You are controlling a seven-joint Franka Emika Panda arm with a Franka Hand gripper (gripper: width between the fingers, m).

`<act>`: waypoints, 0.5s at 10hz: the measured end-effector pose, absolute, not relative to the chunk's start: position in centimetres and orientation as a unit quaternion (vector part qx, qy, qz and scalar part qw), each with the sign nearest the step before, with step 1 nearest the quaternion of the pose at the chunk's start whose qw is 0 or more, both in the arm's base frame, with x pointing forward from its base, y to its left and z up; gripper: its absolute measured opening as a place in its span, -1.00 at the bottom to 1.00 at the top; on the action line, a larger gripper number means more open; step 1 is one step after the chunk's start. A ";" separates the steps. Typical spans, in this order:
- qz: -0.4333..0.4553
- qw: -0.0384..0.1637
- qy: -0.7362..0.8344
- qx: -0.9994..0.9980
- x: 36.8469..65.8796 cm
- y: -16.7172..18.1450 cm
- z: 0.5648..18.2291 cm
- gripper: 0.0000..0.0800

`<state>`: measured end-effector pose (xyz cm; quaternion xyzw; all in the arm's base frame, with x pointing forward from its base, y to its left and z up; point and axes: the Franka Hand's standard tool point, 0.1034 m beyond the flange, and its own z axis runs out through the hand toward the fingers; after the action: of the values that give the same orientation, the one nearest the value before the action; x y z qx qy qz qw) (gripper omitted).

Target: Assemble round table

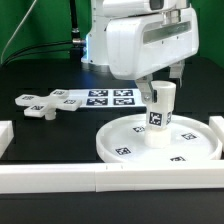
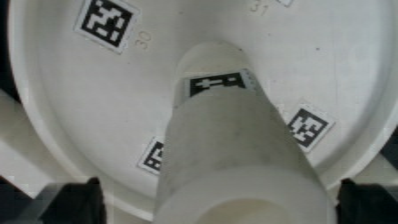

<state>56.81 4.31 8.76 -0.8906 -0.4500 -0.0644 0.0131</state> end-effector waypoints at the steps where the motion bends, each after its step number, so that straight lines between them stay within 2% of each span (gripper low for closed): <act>1: -0.060 0.006 -0.494 -0.867 56.7 4.3 8.6 0.62; 3: -0.055 0.004 -0.530 -0.846 56.6 4.1 8.2 0.62; 5: -0.049 -0.007 -0.592 -0.804 56.5 3.9 8.0 0.62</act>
Offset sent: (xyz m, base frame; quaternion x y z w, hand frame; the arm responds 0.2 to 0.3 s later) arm 0.0008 0.0040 -0.0054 -0.0003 0.0027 -0.2016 0.9795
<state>56.49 3.95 7.96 -0.8042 -0.5922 -0.0494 -0.0071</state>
